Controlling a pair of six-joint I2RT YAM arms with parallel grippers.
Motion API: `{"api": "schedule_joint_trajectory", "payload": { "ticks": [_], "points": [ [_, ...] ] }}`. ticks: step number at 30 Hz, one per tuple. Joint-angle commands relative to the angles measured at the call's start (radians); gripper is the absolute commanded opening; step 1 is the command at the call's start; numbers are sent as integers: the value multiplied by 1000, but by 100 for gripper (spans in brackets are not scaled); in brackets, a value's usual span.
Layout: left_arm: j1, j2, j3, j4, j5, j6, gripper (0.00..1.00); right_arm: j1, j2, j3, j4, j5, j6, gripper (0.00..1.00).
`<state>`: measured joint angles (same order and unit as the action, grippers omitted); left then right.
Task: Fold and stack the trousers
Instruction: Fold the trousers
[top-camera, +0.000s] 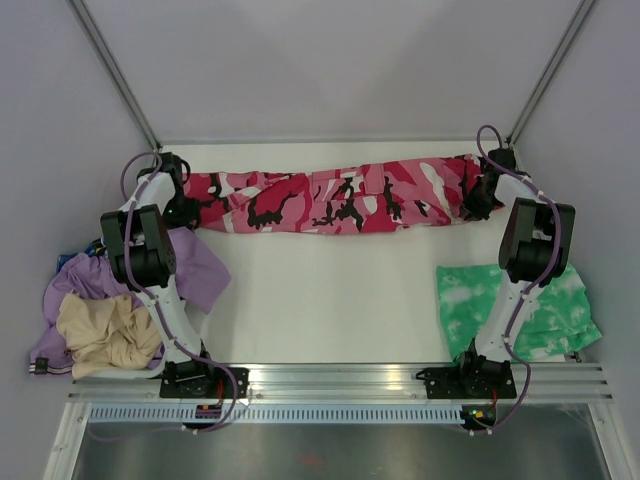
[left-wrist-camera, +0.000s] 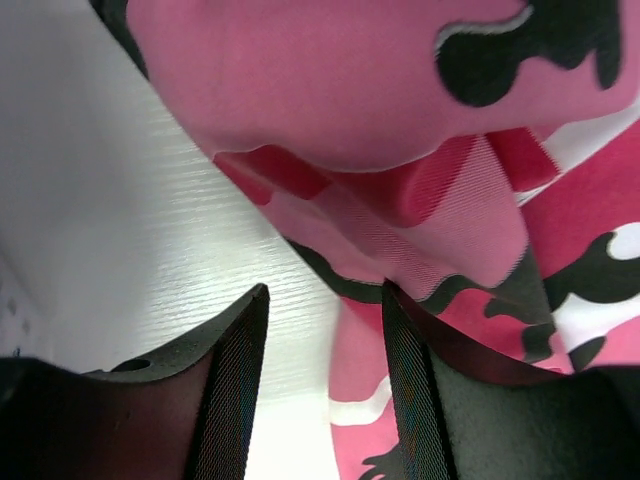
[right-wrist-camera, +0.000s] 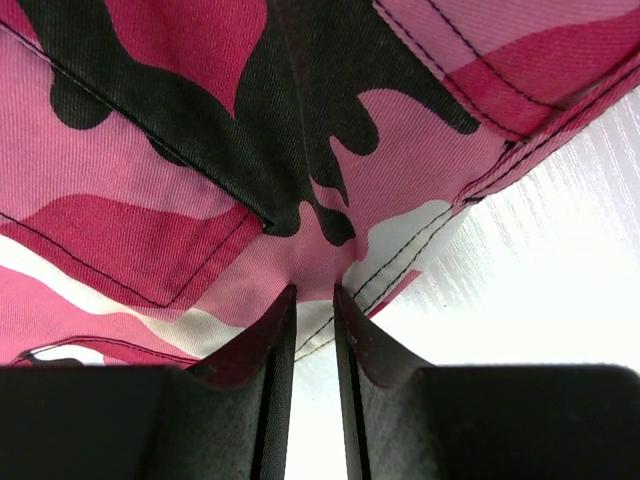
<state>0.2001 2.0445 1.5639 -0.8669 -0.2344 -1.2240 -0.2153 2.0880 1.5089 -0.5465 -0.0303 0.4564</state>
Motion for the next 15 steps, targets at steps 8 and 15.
{"api": "schedule_joint_trajectory", "payload": {
  "ticks": [8, 15],
  "points": [
    [21, -17, -34, 247, -112, -16, 61, -6, 4, 33, -26, -11, 5, 28],
    [30, 17, -18, 191, -108, -43, 26, -6, 1, 33, -27, -3, 10, 28]
  ]
}}
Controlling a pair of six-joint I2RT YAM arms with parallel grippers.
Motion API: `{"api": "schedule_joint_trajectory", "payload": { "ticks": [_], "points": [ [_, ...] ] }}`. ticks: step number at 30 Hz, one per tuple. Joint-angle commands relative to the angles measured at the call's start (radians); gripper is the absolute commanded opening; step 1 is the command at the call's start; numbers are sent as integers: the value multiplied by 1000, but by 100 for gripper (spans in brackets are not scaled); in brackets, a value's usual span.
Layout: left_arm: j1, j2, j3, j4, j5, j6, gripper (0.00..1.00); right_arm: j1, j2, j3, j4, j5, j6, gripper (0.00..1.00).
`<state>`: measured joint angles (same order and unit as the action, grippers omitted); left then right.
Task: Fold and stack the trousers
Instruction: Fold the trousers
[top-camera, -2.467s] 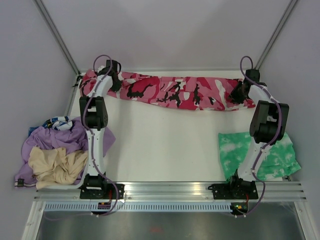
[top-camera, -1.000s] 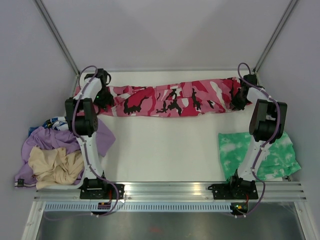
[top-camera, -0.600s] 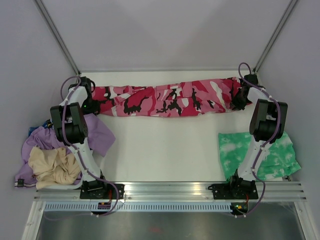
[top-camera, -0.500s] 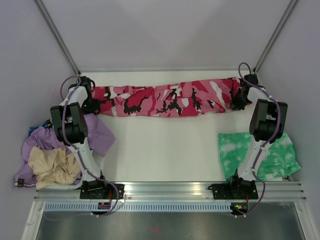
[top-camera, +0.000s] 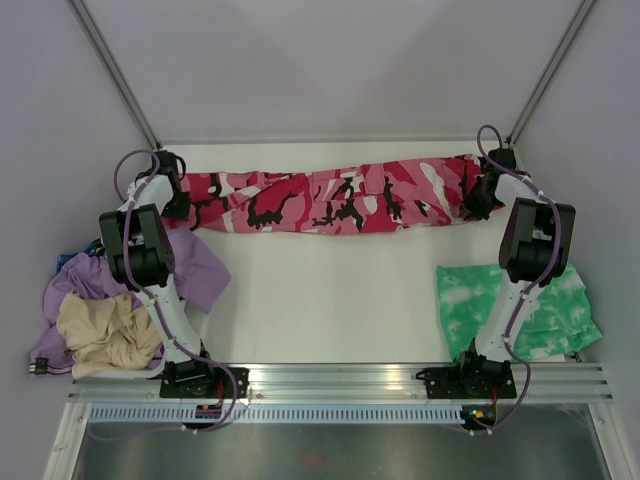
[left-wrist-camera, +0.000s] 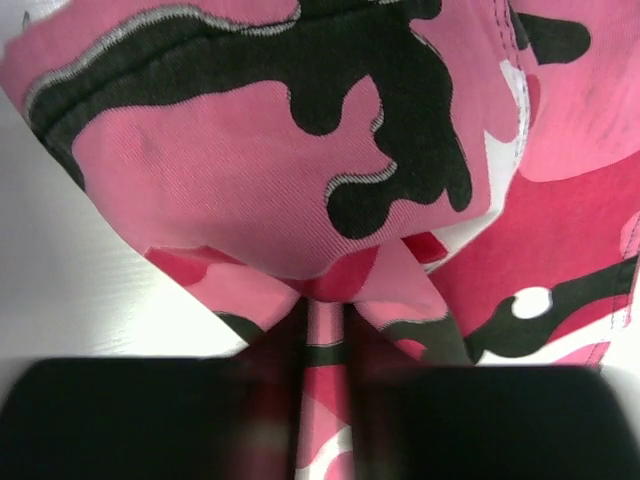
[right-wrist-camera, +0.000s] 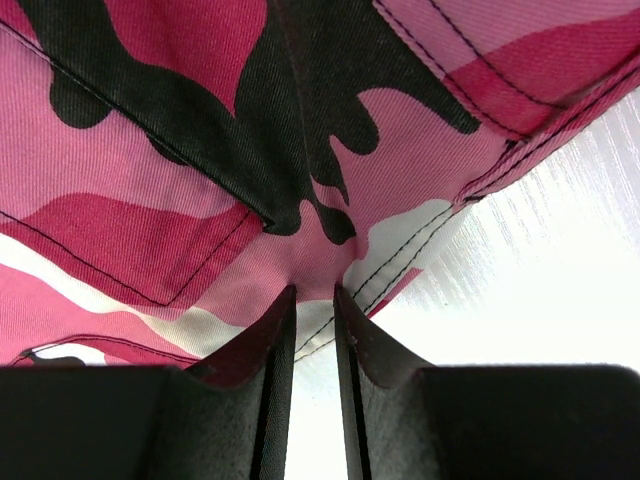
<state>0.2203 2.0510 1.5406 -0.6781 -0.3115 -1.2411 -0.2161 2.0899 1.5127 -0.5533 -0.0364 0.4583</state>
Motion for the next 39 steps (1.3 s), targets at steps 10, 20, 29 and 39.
{"api": "schedule_joint_trajectory", "payload": {
  "ticks": [10, 20, 29, 39],
  "points": [
    [13, -74, 91, -100, -130, 49, 2, -5, 4, 30, -20, 0, 11, 28],
    [8, -2, 194, -176, -2, 74, 79, -5, -1, 23, -17, 1, 14, 27],
    [4, 37, 98, -227, 0, -17, 94, -5, 9, 32, -22, 3, 14, 28],
    [11, 63, 50, -110, -50, -9, 37, -5, 9, 43, -30, 0, 26, 28]
  ]
}}
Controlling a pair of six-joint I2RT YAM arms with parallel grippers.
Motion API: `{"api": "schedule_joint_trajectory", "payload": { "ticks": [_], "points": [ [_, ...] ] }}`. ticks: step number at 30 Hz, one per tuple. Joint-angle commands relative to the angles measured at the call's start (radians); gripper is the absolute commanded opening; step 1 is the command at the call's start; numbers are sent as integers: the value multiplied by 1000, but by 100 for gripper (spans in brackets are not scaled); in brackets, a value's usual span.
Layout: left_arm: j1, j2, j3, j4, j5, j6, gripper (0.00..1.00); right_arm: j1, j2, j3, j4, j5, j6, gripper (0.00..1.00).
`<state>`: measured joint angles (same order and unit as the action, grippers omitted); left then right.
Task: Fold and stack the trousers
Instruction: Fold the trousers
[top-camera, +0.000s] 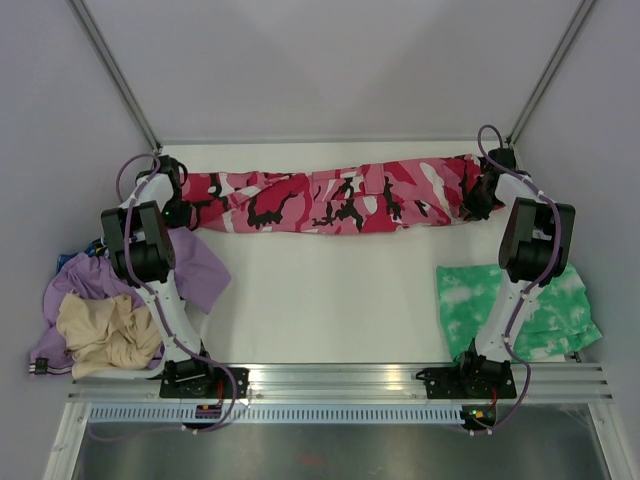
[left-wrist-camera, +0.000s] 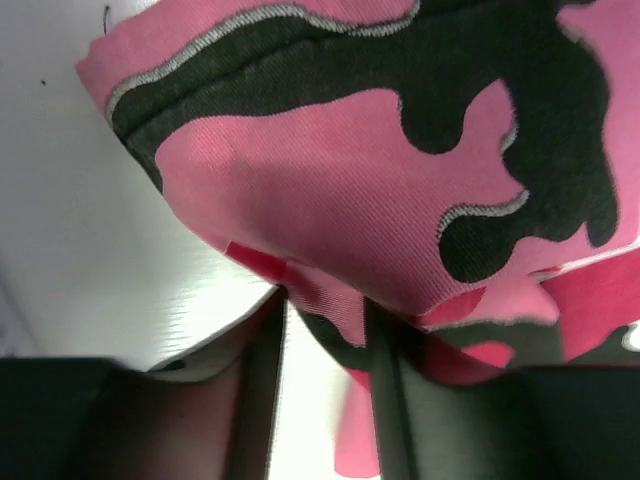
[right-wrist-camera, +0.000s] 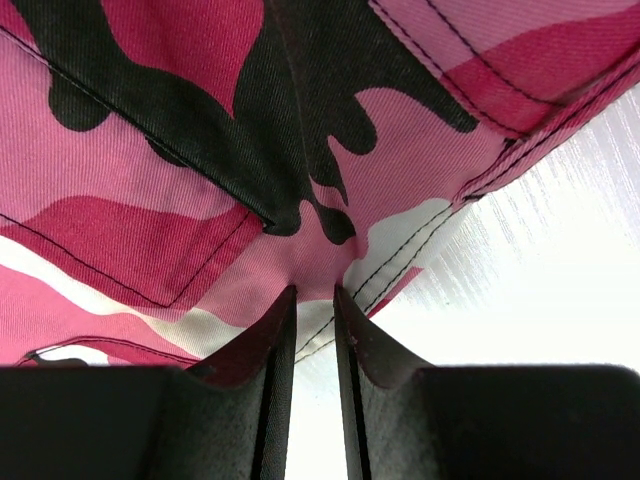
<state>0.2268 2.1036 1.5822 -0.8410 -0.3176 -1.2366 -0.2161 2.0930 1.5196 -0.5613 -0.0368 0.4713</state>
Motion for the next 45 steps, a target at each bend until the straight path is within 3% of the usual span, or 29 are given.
{"api": "schedule_joint_trajectory", "payload": {
  "ticks": [1, 3, 6, 16, 23, 26, 27, 28, 29, 32, 41, 45],
  "points": [
    [6, 9, 15, 51, -49, -14, 24, -5, 4, 36, -23, 3, 15, 28],
    [11, 1, 42, 34, -55, -11, 10, -5, 2, 37, -26, 6, 15, 28],
    [9, -23, 91, 7, -81, 17, 5, -5, 2, 33, -25, 5, 18, 28],
    [9, -7, 357, -202, -169, 29, 5, -5, 15, 33, -14, -9, 18, 28],
    [9, 136, 515, -127, -164, 71, 2, -5, 18, 37, -20, -15, 16, 27],
    [9, 182, 606, -191, -192, 59, 2, -5, 12, 40, -34, 3, 12, 27],
    [9, 185, 619, -211, -193, 57, 4, -5, 9, 40, -34, 9, 12, 27],
    [8, 176, 622, -231, -196, 49, 12, -5, 4, 34, -32, 14, 13, 27],
    [9, 165, 599, -251, -193, 25, 37, -5, 1, 30, -28, 18, 18, 28],
    [-3, 93, 477, -248, -104, 41, 67, -5, 12, 27, -23, 5, 33, 28],
    [-66, -91, 124, -222, -51, -61, 73, -5, 48, 62, -31, -29, 21, 28],
    [-63, -71, 101, -213, -98, -89, 73, -5, 50, 77, -45, -25, 6, 28]
  ]
}}
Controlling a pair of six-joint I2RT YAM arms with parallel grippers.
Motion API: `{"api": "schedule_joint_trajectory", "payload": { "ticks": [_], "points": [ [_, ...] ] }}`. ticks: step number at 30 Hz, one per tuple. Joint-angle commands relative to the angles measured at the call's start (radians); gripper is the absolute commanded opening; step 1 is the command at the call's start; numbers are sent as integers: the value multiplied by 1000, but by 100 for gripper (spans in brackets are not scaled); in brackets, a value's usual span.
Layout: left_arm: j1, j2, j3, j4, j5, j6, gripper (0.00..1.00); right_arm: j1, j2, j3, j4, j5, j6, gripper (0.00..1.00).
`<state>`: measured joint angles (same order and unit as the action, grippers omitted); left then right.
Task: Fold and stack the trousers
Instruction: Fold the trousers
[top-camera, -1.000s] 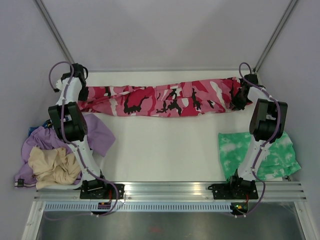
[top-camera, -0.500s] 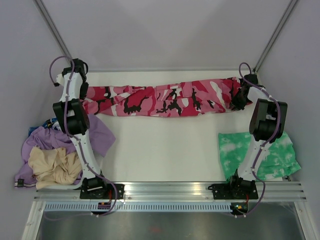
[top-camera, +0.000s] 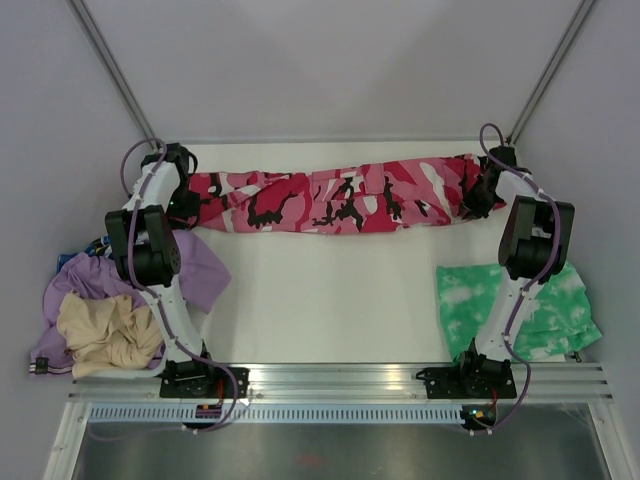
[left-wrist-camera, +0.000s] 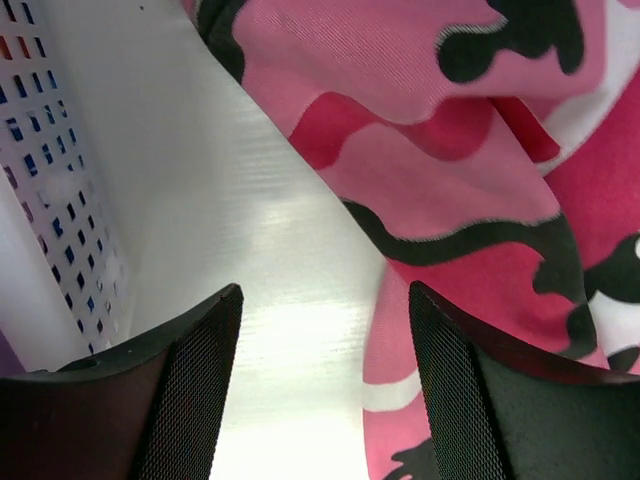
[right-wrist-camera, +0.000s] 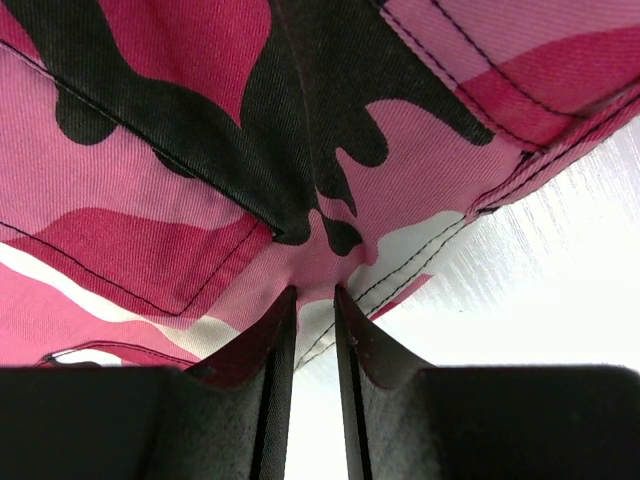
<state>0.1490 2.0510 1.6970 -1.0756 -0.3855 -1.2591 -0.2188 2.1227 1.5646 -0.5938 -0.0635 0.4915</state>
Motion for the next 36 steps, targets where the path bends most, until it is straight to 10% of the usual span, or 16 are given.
{"api": "schedule_joint_trajectory", "payload": {
  "ticks": [1, 14, 20, 36],
  "points": [
    [21, -11, -16, 23, -41, -66, 74, -2, 17, 26, -11, 2, -14, 28],
    [121, 3, -169, 416, -67, 52, 63, -1, -33, -8, -8, 33, 24, 28],
    [127, 3, -184, 414, -67, 44, 4, 1, -43, -15, -14, 42, 32, 28],
    [139, -51, -22, 503, -66, 202, 2, 4, -9, 2, -8, 28, 35, 27]
  ]
}}
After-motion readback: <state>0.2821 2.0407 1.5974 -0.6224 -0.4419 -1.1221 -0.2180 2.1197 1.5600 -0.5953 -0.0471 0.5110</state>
